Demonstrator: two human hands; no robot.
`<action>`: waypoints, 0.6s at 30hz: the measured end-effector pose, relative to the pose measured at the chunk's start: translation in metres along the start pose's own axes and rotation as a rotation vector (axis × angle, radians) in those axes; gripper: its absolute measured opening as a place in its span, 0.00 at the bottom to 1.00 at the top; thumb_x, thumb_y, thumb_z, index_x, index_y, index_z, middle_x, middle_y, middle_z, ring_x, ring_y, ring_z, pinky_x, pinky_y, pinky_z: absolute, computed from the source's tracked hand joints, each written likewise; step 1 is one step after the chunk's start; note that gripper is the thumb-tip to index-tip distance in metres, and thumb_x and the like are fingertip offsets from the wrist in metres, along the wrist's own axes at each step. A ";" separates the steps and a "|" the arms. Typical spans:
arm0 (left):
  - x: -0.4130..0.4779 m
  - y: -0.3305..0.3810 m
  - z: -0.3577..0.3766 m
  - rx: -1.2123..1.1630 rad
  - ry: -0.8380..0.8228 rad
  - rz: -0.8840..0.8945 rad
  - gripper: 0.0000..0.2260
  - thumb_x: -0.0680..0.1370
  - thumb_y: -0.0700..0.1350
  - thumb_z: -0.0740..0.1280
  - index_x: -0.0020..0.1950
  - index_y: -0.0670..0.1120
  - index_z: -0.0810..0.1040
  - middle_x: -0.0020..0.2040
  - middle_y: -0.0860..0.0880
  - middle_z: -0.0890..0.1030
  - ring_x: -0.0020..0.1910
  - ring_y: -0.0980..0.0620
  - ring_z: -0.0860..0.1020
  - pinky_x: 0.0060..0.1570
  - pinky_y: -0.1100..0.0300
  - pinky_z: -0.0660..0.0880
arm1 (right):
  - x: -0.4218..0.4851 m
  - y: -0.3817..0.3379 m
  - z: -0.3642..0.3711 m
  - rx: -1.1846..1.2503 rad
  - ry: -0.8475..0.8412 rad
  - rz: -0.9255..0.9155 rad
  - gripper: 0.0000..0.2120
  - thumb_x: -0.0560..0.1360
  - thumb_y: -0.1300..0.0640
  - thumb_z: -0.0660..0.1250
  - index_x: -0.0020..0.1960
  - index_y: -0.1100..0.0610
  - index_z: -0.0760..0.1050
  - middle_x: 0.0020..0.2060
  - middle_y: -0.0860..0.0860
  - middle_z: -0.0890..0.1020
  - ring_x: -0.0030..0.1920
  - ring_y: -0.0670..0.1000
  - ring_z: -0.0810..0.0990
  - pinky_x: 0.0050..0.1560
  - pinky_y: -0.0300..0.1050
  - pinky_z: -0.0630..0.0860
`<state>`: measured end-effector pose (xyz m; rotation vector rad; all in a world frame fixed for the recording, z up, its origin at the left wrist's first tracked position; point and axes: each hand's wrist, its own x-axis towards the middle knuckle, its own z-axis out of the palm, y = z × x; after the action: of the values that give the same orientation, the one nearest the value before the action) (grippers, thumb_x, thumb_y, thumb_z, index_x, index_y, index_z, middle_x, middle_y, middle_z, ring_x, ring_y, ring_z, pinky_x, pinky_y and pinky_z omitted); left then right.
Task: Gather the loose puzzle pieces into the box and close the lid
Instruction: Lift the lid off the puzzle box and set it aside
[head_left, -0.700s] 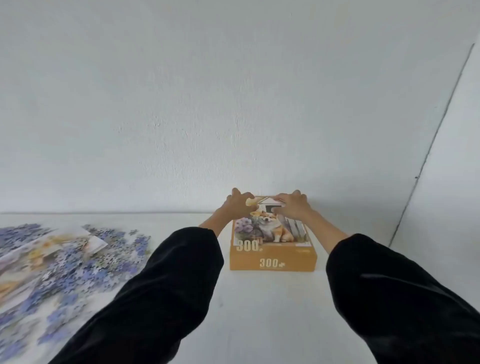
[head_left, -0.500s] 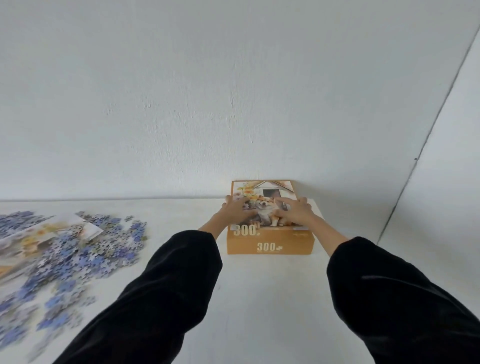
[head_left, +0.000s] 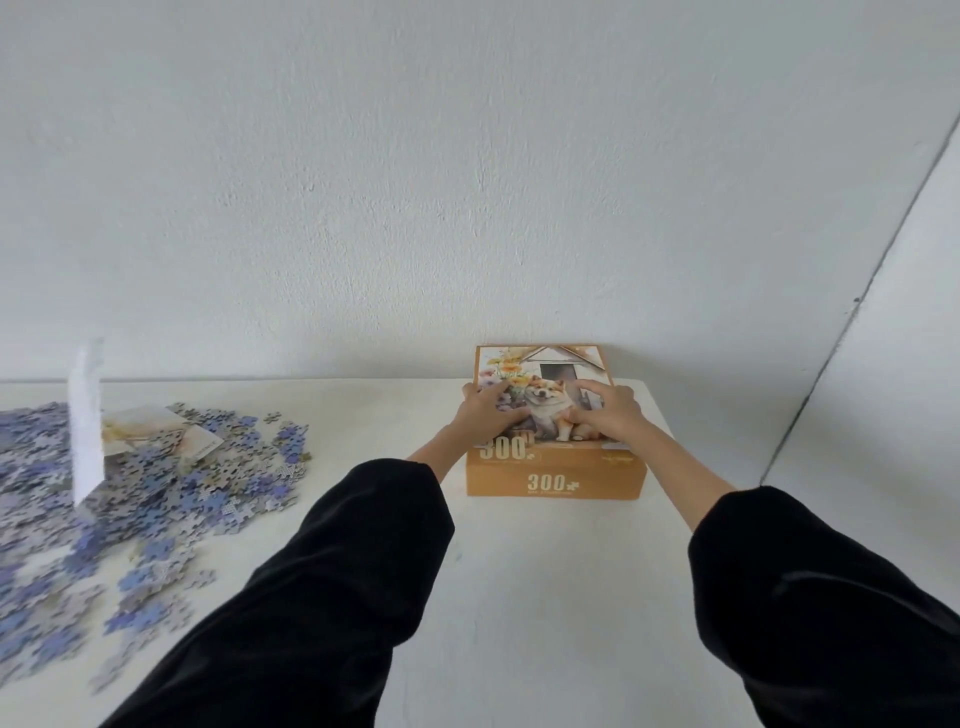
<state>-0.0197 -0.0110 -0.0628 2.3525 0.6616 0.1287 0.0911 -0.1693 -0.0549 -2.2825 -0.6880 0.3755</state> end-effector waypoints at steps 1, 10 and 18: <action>-0.002 0.000 -0.001 -0.002 0.002 0.002 0.33 0.75 0.57 0.66 0.75 0.47 0.59 0.72 0.39 0.57 0.71 0.42 0.61 0.67 0.52 0.62 | -0.002 -0.001 0.000 0.011 0.001 0.000 0.25 0.70 0.51 0.71 0.66 0.48 0.70 0.68 0.59 0.64 0.68 0.61 0.62 0.68 0.53 0.61; -0.025 -0.003 -0.010 -0.028 0.052 0.051 0.33 0.75 0.57 0.66 0.75 0.47 0.59 0.72 0.39 0.58 0.69 0.41 0.64 0.66 0.52 0.63 | -0.026 -0.018 -0.002 0.040 0.063 -0.012 0.24 0.70 0.52 0.72 0.65 0.49 0.72 0.69 0.57 0.65 0.69 0.60 0.63 0.69 0.54 0.61; -0.056 -0.012 -0.018 0.032 0.035 0.078 0.33 0.75 0.58 0.65 0.75 0.47 0.59 0.71 0.39 0.61 0.70 0.43 0.62 0.65 0.50 0.63 | -0.064 -0.027 0.010 0.051 0.088 0.006 0.26 0.69 0.52 0.73 0.65 0.50 0.71 0.69 0.58 0.65 0.68 0.60 0.64 0.69 0.53 0.62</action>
<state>-0.0780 -0.0204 -0.0517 2.4124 0.5931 0.1951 0.0244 -0.1843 -0.0390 -2.2394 -0.6204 0.2898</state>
